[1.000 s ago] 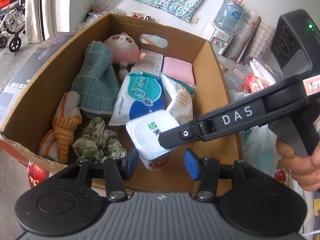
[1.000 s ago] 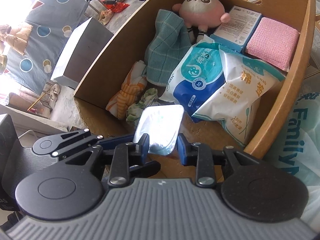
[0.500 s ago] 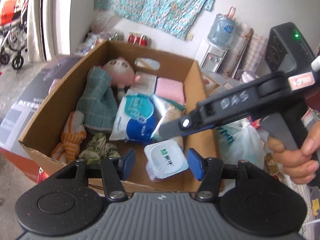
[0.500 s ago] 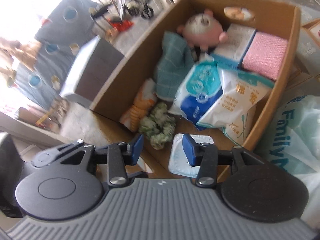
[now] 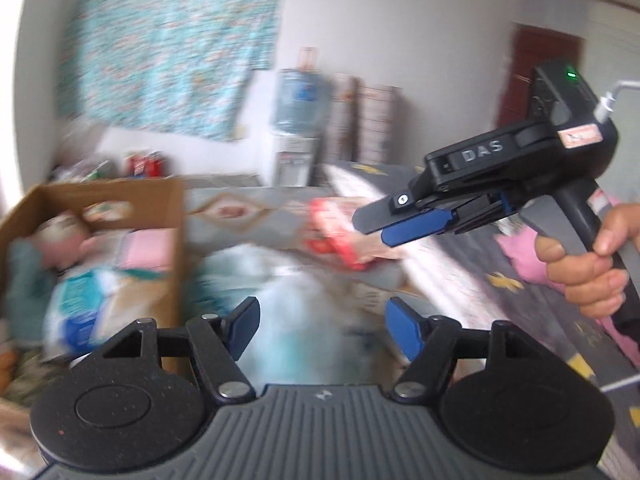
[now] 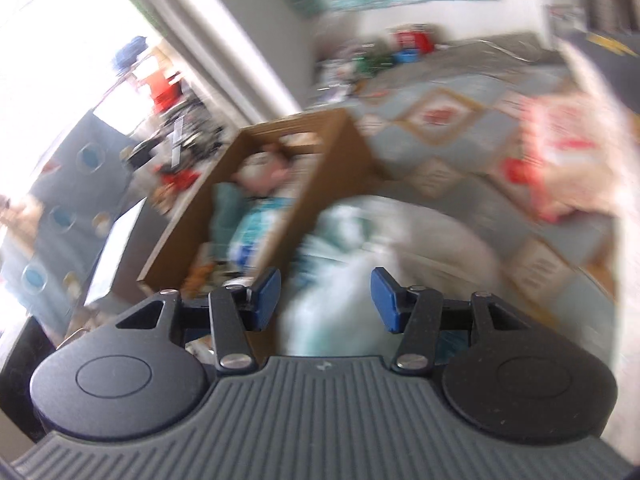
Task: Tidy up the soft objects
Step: 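Move the right tool to the gold-wrapped small box on the table, then close the right tool on the gold-wrapped box, then lift the gold-wrapped box with the right tool and carry it to the box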
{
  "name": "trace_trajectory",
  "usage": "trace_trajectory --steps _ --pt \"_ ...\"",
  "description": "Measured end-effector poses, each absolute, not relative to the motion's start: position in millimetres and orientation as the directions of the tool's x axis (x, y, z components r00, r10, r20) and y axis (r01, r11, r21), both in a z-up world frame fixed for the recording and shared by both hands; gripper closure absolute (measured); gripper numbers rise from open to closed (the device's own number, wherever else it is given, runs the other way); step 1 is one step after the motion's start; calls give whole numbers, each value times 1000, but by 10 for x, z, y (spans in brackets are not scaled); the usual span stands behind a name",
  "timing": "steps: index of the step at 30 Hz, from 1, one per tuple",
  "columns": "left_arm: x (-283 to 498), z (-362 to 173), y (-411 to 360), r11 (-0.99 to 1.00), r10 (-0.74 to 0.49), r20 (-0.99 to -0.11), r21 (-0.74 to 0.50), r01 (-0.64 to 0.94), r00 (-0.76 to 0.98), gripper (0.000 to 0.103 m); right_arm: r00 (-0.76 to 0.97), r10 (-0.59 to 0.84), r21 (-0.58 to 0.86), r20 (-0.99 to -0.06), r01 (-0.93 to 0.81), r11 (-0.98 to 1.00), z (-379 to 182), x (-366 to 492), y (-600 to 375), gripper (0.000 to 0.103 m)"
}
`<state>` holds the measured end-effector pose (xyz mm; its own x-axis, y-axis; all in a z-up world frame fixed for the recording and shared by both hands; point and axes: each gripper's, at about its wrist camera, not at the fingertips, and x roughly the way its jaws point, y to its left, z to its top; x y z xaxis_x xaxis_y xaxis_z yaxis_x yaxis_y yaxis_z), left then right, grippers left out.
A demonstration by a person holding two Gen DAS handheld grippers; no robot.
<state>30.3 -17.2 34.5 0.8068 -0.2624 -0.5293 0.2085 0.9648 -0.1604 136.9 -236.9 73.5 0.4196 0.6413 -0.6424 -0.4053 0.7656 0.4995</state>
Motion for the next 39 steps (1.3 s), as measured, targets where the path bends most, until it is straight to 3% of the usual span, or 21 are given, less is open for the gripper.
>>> trace_trajectory --steps 9,14,20,27,29,39 --pt "649 -204 -1278 940 -268 -557 27 339 786 34 405 572 521 -713 -239 819 12 1516 -3213 54" --pt "866 -508 -1475 936 -285 -607 -7 353 742 44 348 566 524 -747 -214 824 -329 1735 -3261 57" --pt "1126 -750 -1649 931 -272 -661 2 365 699 46 290 559 524 -777 -195 829 -658 1971 -3247 65" --pt "1319 -1015 -1801 937 -212 -747 29 349 631 46 250 561 521 -789 -210 827 -849 2054 -3183 66" --pt "1365 -1061 -1788 942 -211 -759 10 335 616 51 249 567 526 -785 -215 823 -858 2042 -3176 67" --pt "1225 -916 -1732 945 -235 -733 -19 325 639 53 308 586 553 -750 -193 810 -625 1780 -3226 68"
